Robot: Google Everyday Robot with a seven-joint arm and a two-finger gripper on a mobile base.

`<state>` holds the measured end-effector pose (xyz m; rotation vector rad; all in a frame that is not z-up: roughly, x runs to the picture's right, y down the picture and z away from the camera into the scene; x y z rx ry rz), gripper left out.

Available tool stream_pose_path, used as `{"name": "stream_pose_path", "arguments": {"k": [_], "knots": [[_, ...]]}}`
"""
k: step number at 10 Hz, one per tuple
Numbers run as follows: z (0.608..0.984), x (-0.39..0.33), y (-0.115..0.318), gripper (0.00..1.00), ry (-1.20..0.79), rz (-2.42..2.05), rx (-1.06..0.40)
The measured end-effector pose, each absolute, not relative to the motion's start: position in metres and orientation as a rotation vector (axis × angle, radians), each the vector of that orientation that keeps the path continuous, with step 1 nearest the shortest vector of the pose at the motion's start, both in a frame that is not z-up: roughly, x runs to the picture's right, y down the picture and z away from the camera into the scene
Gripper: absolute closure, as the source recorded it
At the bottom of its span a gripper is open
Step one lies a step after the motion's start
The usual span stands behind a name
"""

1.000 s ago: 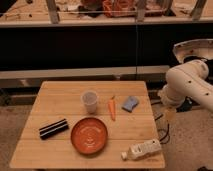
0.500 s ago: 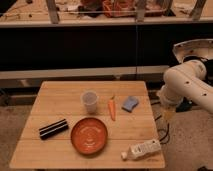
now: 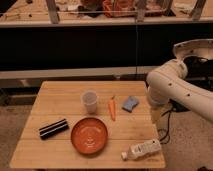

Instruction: Pick up the ceramic bowl

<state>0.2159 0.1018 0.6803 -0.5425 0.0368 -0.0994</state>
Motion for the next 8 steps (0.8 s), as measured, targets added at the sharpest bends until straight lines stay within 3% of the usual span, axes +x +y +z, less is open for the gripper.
{"name": "stream_pose_path", "arguments": {"k": [8], "knots": [[0.682,0.151,0.106,0.2,-0.008,-0.333,-0.529]]}}
